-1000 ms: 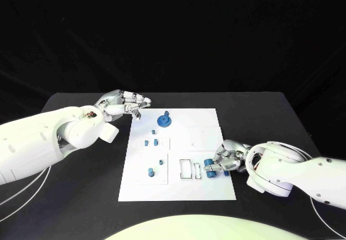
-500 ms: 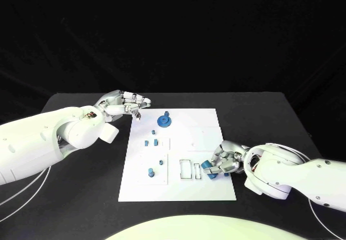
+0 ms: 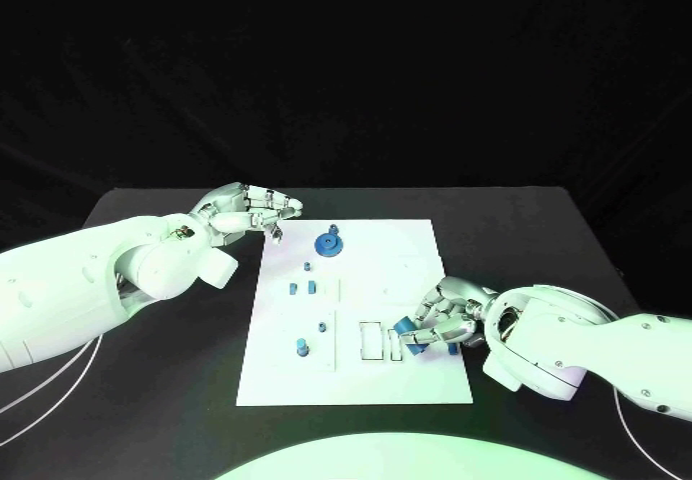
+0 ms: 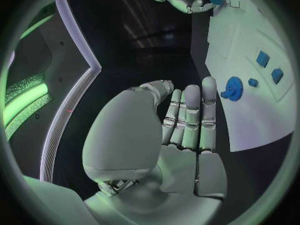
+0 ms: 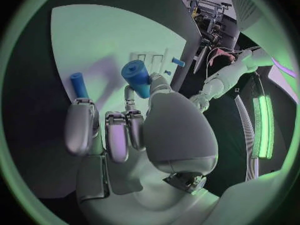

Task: Assemble the parts on the task board

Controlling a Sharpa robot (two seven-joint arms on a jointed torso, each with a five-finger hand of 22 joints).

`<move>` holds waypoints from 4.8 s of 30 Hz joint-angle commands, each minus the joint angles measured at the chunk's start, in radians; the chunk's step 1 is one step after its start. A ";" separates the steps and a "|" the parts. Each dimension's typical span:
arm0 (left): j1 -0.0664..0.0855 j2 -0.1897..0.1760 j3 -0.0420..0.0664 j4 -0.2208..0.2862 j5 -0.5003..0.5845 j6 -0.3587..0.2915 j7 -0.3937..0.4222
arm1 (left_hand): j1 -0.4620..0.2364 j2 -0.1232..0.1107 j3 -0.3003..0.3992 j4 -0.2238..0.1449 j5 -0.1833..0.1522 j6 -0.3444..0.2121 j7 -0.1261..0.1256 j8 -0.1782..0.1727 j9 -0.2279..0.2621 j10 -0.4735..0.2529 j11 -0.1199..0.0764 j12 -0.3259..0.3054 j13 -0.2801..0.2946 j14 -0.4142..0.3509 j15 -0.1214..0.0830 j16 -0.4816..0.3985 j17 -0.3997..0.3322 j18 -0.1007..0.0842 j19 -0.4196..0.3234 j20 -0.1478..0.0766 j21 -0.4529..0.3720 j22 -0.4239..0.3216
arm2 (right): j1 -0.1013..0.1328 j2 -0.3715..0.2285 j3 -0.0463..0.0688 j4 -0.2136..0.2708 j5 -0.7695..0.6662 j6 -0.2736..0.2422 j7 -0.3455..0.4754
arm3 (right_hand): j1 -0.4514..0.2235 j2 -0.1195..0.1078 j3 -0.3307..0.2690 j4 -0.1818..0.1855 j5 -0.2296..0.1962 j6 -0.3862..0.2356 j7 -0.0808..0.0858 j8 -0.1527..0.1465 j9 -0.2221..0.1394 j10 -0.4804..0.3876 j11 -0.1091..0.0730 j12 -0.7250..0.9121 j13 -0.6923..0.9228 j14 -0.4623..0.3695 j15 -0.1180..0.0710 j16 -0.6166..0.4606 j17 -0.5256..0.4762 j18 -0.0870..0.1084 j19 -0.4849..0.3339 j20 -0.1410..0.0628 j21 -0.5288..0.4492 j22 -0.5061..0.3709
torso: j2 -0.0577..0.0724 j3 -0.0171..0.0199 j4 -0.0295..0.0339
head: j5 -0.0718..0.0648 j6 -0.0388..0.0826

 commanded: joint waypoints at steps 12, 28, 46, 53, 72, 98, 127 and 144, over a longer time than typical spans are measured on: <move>0.001 0.004 0.000 0.000 -0.001 0.016 -0.001 | -0.007 0.002 0.002 -0.004 -0.006 -0.002 -0.001 0.004 0.002 -0.009 0.000 0.004 0.000 -0.003 0.007 0.005 -0.002 0.008 0.000 0.006 -0.005 -0.001 | 0.002 0.064 0.000 -0.016 0.054 0.024 -0.005 | -0.016 0.020 0.007 0.002 0.001 0.026 -0.012 0.011 0.016 0.028 -0.009 0.012 0.138 0.086 -0.010 0.005 0.170 -0.011 0.021 -0.008 0.007 0.187 | 0.000 -0.0007 0.0009 | 0.006 -0.003; 0.001 0.006 0.000 -0.002 -0.001 0.022 -0.008 | -0.008 0.003 0.003 -0.006 -0.006 -0.001 -0.001 0.007 0.003 -0.010 0.000 0.005 0.000 -0.003 0.007 0.005 -0.002 0.008 0.001 0.006 -0.005 -0.001 | -0.018 0.148 0.000 -0.073 0.025 0.001 -0.018 | -0.096 0.020 -0.001 0.002 0.001 0.035 -0.014 0.016 0.023 0.038 -0.011 0.021 0.156 0.087 -0.011 0.007 0.176 -0.012 0.024 -0.009 0.017 0.189 | 0.001 0.0001 0.0002 | 0.012 -0.002; 0.001 0.006 0.000 -0.002 -0.001 0.024 -0.010 | -0.008 0.003 0.003 -0.006 -0.006 -0.001 -0.001 0.007 0.003 -0.010 0.000 0.005 0.000 -0.003 0.007 0.005 -0.002 0.008 0.001 0.006 -0.005 -0.001 | -0.020 0.173 0.000 -0.104 -0.006 -0.001 -0.032 | -0.163 0.025 -0.029 0.003 -0.068 0.040 -0.016 0.026 0.035 0.041 -0.012 0.020 0.161 0.087 -0.012 0.007 0.176 -0.012 0.023 -0.010 0.015 0.188 | 0.001 0.0004 -0.0009 | 0.014 -0.001; 0.001 0.006 0.000 -0.003 -0.001 0.024 -0.010 | -0.008 0.003 0.003 -0.006 -0.006 -0.001 -0.001 0.007 0.003 -0.010 0.000 0.005 0.000 -0.003 0.007 0.005 -0.002 0.008 0.001 0.006 -0.005 -0.001 | -0.021 0.175 0.000 -0.100 -0.016 0.002 -0.024 | -0.264 0.043 -0.088 0.004 -0.193 0.037 -0.017 0.043 0.053 0.040 -0.013 0.016 0.162 0.087 -0.013 0.007 0.177 -0.012 0.022 -0.010 0.016 0.188 | 0.002 0.0009 -0.0003 | 0.014 -0.001; 0.001 0.002 0.000 -0.002 -0.002 0.026 -0.011 | -0.010 0.003 0.003 -0.007 -0.006 -0.002 -0.001 0.009 0.005 -0.011 0.000 0.006 0.000 -0.004 0.007 0.006 -0.002 0.008 0.001 0.006 -0.006 -0.002 | -0.022 0.129 0.000 -0.051 -0.028 0.054 0.033 | -0.137 0.026 -0.050 -0.014 -0.192 0.014 -0.016 0.052 0.074 0.039 -0.013 0.006 0.164 0.087 -0.012 0.006 0.176 -0.010 0.019 -0.010 0.006 0.186 | 0.001 0.0013 -0.0009 | 0.017 -0.001; 0.001 0.000 0.000 -0.001 -0.003 0.026 -0.011 | -0.010 0.003 0.003 -0.007 -0.006 -0.002 -0.001 0.009 0.005 -0.011 0.000 0.006 0.000 -0.004 0.007 0.006 -0.002 0.008 0.001 0.006 -0.006 -0.002 | -0.045 0.123 0.000 -0.046 -0.065 0.064 0.041 | 0.003 0.020 0.007 -0.002 -0.219 0.029 -0.021 0.038 0.061 0.046 -0.017 0.015 0.176 0.088 -0.016 0.007 0.182 -0.012 0.021 -0.013 0.019 0.189 | 0.000 -0.0011 0.0010 | 0.014 -0.012; 0.001 -0.003 -0.001 -0.004 -0.004 0.029 -0.016 | -0.012 0.003 0.005 -0.010 -0.006 -0.003 -0.001 0.011 0.007 -0.013 0.000 0.008 0.000 -0.004 0.007 0.006 -0.002 0.008 0.002 0.006 -0.007 -0.003 | -0.034 0.068 0.000 -0.008 -0.016 0.054 0.096 | -0.023 -0.007 0.005 -0.002 -0.202 0.006 -0.008 0.021 0.053 0.028 -0.007 -0.013 0.155 0.084 -0.008 0.000 0.164 -0.005 0.007 -0.009 -0.029 0.177 | 0.000 0.0006 -0.0014 | 0.012 -0.009; 0.001 -0.002 -0.001 -0.003 -0.003 0.016 -0.003 | -0.013 0.003 0.005 -0.010 -0.006 -0.004 -0.001 0.012 0.007 -0.014 0.000 0.008 0.000 -0.004 0.007 0.006 -0.002 0.008 0.002 0.006 -0.007 -0.003 | 0.001 -0.096 -0.001 -0.001 -0.074 0.001 0.124 | 0.009 -0.021 0.022 -0.006 -0.205 -0.048 0.024 -0.032 0.034 0.015 0.022 -0.026 0.145 0.084 0.016 0.000 0.165 -0.005 0.003 0.013 -0.035 0.176 | -0.001 -0.0030 -0.0043 | -0.010 -0.008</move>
